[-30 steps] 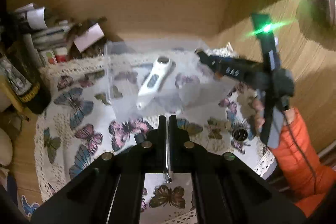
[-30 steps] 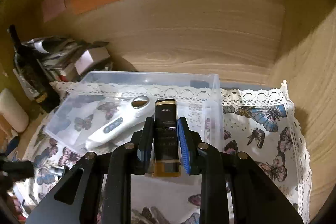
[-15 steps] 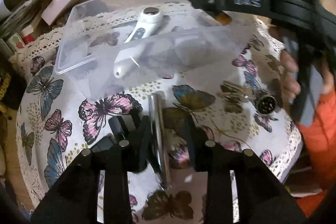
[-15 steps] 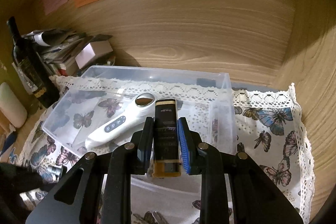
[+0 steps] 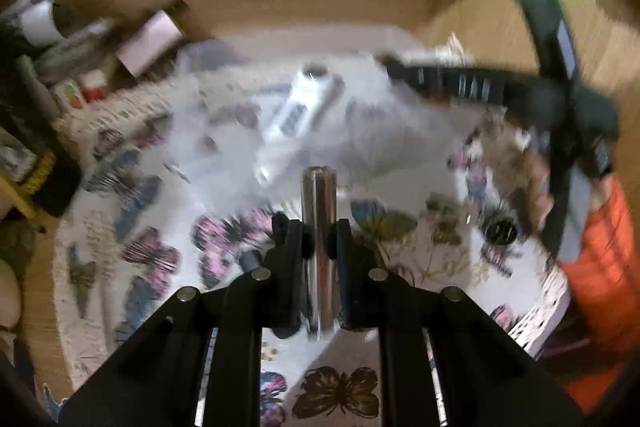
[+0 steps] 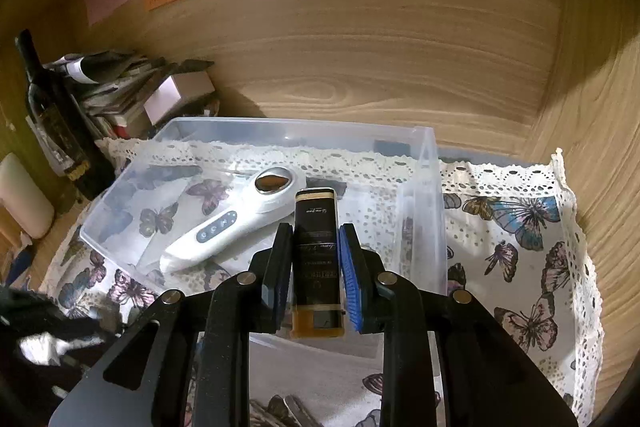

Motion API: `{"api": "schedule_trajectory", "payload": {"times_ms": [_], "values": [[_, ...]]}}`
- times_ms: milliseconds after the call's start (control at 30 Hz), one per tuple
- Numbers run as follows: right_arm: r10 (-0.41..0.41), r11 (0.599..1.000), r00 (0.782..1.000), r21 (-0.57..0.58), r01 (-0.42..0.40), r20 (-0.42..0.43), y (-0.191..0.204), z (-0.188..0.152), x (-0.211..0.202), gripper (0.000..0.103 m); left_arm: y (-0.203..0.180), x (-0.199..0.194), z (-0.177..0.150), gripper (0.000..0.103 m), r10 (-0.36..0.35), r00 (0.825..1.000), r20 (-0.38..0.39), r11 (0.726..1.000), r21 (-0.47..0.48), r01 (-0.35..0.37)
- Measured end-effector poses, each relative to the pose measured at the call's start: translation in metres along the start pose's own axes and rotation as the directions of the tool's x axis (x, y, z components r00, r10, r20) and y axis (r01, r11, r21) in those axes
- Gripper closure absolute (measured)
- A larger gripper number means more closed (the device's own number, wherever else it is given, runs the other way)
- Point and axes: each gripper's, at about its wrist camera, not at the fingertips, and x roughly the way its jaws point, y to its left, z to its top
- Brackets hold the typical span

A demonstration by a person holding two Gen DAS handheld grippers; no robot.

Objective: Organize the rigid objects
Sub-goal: 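Lower the lighter into the clear box with the right gripper while the left carries the metal tool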

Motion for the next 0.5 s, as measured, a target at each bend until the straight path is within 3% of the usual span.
{"api": "schedule_trajectory", "payload": {"times_ms": [167, 500], "values": [[0.007, 1.0, 1.0, 0.002, -0.007, 0.004, 0.001, 0.001, 0.0, 0.081, 0.014, -0.038, 0.023, 0.088, -0.082, 0.99, 0.115, 0.994, -0.057, 0.089], [0.015, 1.0, 1.0, -0.028, -0.015, -0.008, 0.006, 0.003, 0.004, 0.082, 0.028, -0.07, 0.078, 0.088, -0.046, 0.96, 0.276, 0.992, -0.102, 0.077]]}}
